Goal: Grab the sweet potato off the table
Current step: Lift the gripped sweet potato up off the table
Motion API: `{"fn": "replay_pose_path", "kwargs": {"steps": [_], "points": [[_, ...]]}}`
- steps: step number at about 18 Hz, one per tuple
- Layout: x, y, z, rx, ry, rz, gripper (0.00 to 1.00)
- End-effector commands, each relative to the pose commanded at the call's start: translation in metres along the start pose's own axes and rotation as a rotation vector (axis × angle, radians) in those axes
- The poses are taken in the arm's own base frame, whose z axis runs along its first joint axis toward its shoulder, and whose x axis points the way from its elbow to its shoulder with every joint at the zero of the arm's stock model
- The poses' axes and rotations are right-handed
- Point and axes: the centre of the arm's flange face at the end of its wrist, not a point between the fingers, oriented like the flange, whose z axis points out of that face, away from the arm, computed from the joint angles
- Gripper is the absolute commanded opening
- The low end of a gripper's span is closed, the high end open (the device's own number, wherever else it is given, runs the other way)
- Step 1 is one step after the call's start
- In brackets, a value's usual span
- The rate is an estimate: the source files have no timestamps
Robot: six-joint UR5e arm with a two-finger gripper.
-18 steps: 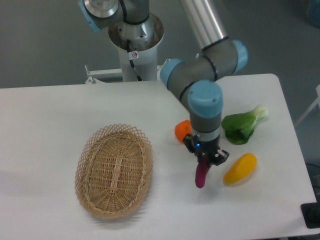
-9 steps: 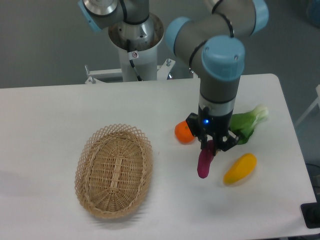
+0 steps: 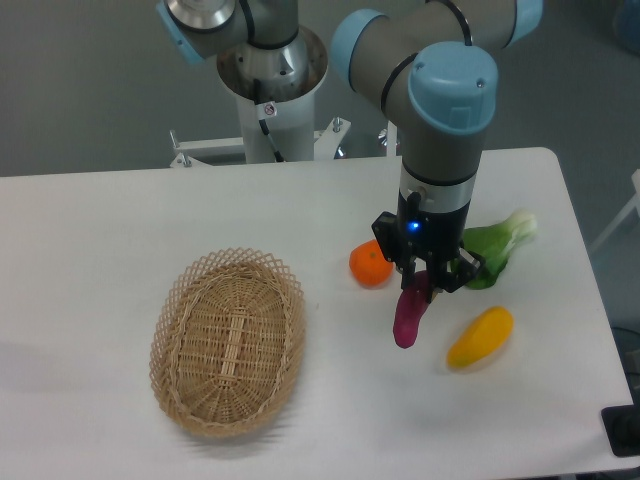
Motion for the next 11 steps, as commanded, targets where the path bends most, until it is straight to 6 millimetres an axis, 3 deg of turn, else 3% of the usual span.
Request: {"fn": "replay_pose_path", "kwargs": {"steps": [11], "points": [[-0.001,-0.0005,-0.0044,-0.024,-0.023,-0.005,0.2]]}}
